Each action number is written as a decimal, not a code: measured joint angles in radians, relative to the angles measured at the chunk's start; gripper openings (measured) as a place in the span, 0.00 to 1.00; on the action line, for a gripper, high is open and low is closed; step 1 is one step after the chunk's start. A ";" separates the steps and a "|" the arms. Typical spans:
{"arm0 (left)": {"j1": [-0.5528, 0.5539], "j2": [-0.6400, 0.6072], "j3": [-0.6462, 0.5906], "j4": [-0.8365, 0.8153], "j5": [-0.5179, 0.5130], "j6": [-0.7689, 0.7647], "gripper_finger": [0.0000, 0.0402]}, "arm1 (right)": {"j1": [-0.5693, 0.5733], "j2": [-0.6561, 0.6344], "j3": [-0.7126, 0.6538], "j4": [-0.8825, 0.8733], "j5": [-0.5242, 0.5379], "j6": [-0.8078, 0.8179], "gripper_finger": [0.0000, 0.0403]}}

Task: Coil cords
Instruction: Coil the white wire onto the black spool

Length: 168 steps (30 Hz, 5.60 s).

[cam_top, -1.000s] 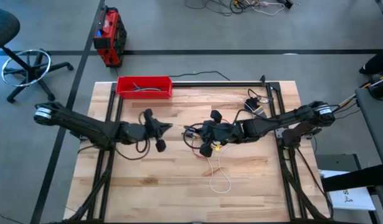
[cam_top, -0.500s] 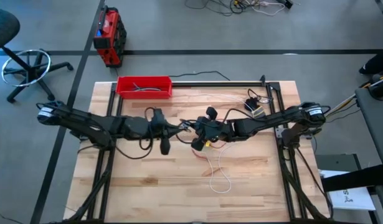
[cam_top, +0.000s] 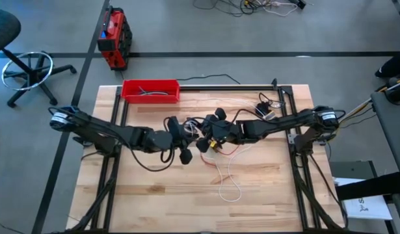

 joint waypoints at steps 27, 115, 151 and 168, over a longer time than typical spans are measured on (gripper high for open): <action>-0.118 0.016 -0.033 -0.021 -0.133 -0.009 0.14 | -0.020 -0.008 0.131 0.043 -0.139 0.018 0.00; -0.055 -0.368 -0.681 0.513 -0.013 -0.227 0.27 | 0.106 -0.030 0.124 -0.003 -0.021 -0.736 0.00; -0.146 -0.056 -0.681 1.221 0.103 -1.046 0.51 | 0.119 0.060 0.123 -0.005 0.030 -1.318 0.00; -0.133 0.008 -0.659 1.223 0.047 -1.055 0.22 | 0.140 0.060 0.123 0.032 0.055 -1.391 0.00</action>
